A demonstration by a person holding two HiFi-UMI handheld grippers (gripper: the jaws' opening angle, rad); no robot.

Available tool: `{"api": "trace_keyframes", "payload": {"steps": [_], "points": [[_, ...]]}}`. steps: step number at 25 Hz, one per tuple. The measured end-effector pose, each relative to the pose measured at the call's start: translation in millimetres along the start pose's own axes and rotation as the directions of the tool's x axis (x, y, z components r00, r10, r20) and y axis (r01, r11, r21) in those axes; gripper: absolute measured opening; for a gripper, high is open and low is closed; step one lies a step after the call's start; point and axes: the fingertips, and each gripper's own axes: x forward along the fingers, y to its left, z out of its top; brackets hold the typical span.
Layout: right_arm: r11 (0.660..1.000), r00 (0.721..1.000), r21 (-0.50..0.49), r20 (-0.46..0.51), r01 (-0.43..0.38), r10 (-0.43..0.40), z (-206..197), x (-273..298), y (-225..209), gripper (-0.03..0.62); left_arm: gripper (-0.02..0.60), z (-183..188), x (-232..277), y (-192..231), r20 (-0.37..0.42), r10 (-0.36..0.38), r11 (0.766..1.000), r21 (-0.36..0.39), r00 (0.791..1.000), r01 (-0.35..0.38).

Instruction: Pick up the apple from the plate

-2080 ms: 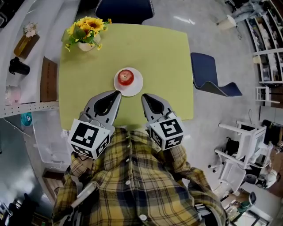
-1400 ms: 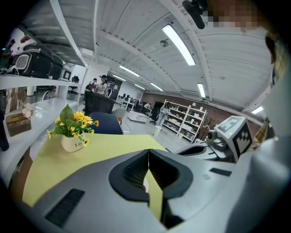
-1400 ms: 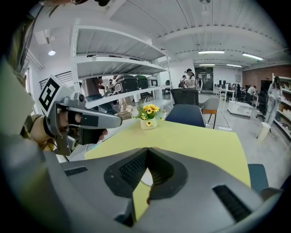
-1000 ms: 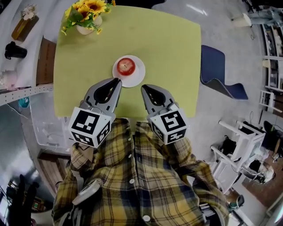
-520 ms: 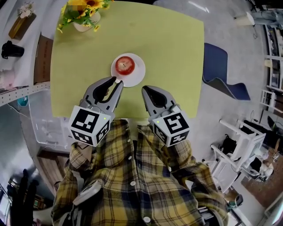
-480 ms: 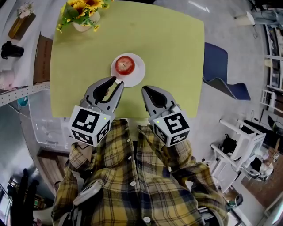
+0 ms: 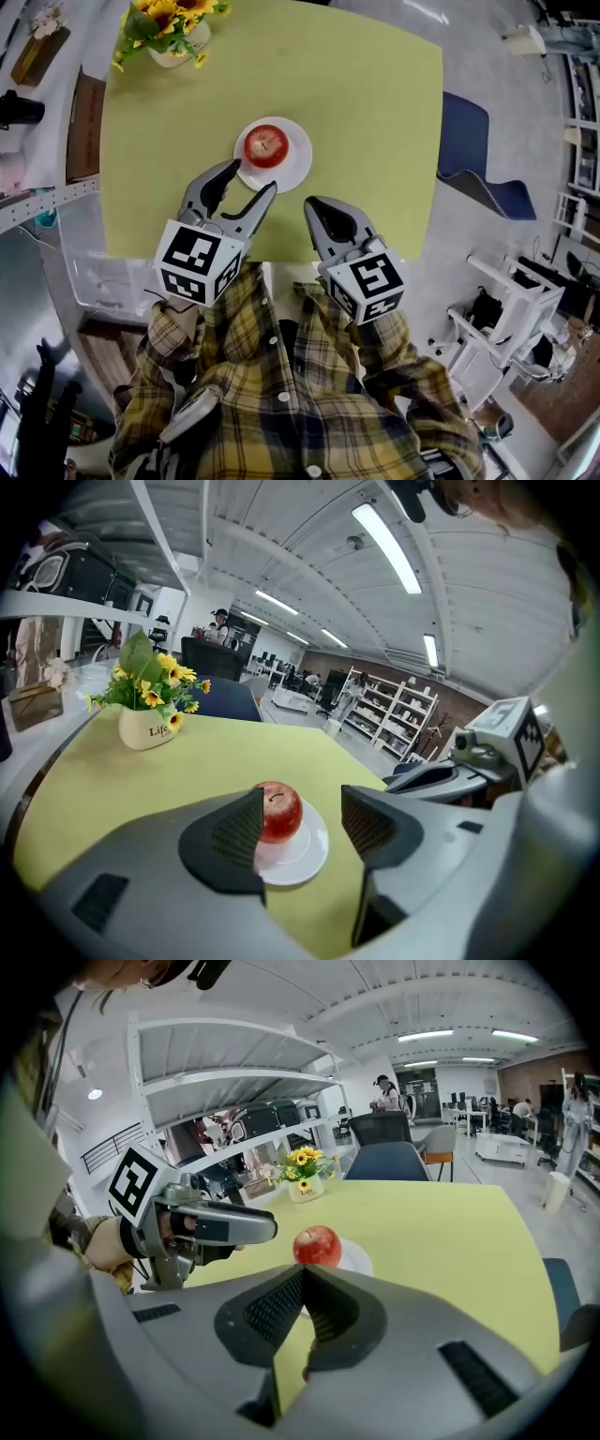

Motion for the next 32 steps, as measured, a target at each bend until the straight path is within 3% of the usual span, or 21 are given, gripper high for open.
{"api": "trace_keyframes", "payload": {"steps": [4, 14, 20, 32], "points": [[1.000, 1.000, 0.003, -0.014, -0.008, 0.008, -5, 6, -5, -0.003, 0.314, -8, 13, 6, -0.032, -0.001, 1.000, -0.009, 0.999, 0.001], [1.000, 0.999, 0.020, -0.050, -0.010, 0.011, -20, 22, -20, -0.003, 0.400, -35, 40, 30, -0.094, 0.029, 0.999, -0.041, 0.995, -0.033], [0.999, 0.997, 0.040, -0.077, -0.011, 0.014, -35, 27, -26, -0.003, 0.435, -41, 56, 37, -0.104, 0.017, 1.000, -0.019, 0.994, -0.019], [0.996, 0.994, 0.085, -0.108, -0.016, 0.025, -54, 41, -32, -0.003, 0.436, -50, 84, 45, -0.141, 0.018, 0.997, 0.080, 0.990, -0.006]]}}
